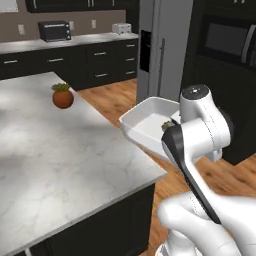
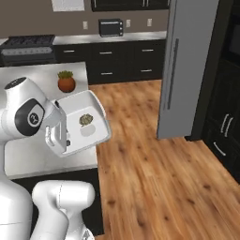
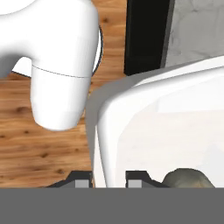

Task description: Place two dumplings into each of the tupperware containers and then place the containers in the fridge.

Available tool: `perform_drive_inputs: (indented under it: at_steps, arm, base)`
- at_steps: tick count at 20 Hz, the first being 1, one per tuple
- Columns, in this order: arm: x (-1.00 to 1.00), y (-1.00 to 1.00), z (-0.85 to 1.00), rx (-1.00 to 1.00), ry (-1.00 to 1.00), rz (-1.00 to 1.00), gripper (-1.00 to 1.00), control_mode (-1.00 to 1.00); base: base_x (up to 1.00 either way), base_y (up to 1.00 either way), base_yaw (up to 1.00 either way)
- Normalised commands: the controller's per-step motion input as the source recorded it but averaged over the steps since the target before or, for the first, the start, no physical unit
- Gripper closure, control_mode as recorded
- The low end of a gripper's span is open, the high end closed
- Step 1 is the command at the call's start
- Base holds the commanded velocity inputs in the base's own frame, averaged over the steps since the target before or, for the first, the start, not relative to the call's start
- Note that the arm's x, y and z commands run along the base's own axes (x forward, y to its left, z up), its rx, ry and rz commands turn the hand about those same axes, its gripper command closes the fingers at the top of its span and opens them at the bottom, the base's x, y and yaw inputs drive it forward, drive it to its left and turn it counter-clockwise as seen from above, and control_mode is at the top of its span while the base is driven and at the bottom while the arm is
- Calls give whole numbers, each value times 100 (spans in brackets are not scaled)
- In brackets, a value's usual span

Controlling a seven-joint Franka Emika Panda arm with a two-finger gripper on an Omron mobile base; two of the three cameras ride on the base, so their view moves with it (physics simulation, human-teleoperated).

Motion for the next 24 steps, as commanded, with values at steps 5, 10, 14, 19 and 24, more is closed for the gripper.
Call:
perform_drive_inputs:
  at_steps: [5,10,14,19,24]
  arm:
    - [0,0,0,0,0,0,100,100]
    - [0,0,0,0,0,0,100,100]
    - [0,0,0,0,0,0,100,100]
    - [0,0,0,0,0,0,100,100]
    - [0,0,0,0,0,0,100,100]
  base:
    - [10,-83,-10]
    - [22,-81,-6]
    - [33,-64,-3]
    - [34,-36,0]
    - [38,-2,7]
